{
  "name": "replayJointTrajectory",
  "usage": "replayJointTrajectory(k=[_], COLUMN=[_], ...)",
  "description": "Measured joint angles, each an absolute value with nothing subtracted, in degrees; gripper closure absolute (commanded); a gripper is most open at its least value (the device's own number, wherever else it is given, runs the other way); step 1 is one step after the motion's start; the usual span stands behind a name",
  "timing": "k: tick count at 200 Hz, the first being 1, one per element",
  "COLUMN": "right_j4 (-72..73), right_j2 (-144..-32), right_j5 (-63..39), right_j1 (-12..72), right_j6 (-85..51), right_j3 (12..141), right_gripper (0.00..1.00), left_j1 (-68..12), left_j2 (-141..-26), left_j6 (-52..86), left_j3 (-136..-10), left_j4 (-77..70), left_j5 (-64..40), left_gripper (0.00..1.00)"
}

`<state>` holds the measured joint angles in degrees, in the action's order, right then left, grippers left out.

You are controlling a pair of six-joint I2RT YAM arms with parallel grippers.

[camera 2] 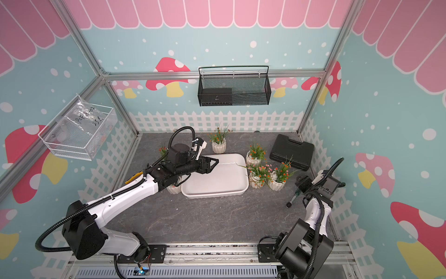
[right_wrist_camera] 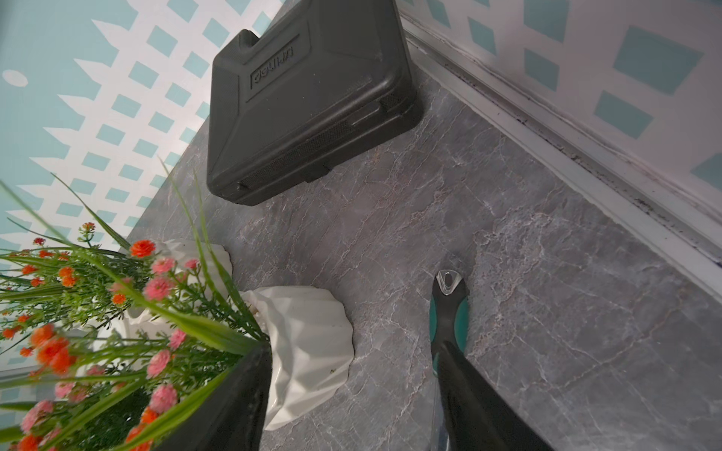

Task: Put the potted gypsophila into the storage box
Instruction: Pick up the baby's breath potted plant from the center of the board.

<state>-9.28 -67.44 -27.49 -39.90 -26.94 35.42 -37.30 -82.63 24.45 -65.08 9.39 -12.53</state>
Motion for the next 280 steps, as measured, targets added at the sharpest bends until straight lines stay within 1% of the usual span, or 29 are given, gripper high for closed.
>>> replayJointTrajectory(k=[23,29,39,48,62,83,98,107,123,156,251,280], right_j4=[-9.0,-9.0,-9.0,-9.0,-9.0,-9.0,-9.1,-9.1,-9.1,-9.0,-8.6,-8.6], right_j2=[-70.4,-70.8,-71.1,-71.2,-71.2,-71.2,-71.2,-71.2,-71.2,-72.1,-75.1,-75.5], right_j5=[-27.2,-26.9,-26.3,-26.1,-25.7,-25.2,-24.9,-24.7,-24.2,-23.7,-22.0,-19.8], right_j1=[-38.7,-38.0,-36.9,-35.6,-33.7,-31.5,-30.3,-29.7,-28.8,-28.3,-25.2,-23.8], right_j6=[-26.4,-26.1,-26.1,-25.6,-25.5,-25.3,-25.3,-25.3,-25.2,-25.3,-25.3,-25.2], right_j3=[35.4,35.3,35.2,35.2,35.2,35.0,34.8,34.7,34.7,34.7,36.6,37.5], right_gripper=[0.29,0.37,0.41,0.41,0.38,0.39,0.41,0.45,0.49,0.50,0.69,0.71], left_j1=[-37.3,-37.3,-37.3,-37.3,-37.3,-37.3,-37.3,-37.3,-37.3,-37.4,-37.6,-37.6], left_j2=[-84.3,-84.6,-85.0,-85.2,-85.4,-85.4,-85.4,-85.5,-85.7,-86.6,-86.9,-86.9], left_j6=[25.3,25.4,25.5,25.6,25.6,25.8,25.8,25.8,25.8,25.8,26.4,26.4], left_j3=[-65.8,-65.9,-65.9,-65.9,-65.9,-65.9,-65.9,-65.9,-65.9,-65.9,-65.9,-65.9], left_j4=[9.2,9.0,8.7,8.6,8.3,7.7,7.4,7.2,6.8,6.6,5.7,5.7], left_j5=[-14.7,-15.1,-15.6,-15.9,-16.3,-17.0,-17.6,-17.9,-18.1,-18.2,-18.3,-18.3], left_gripper=[0.26,0.26,0.26,0.26,0.26,0.26,0.26,0.26,0.26,0.26,0.27,0.27])
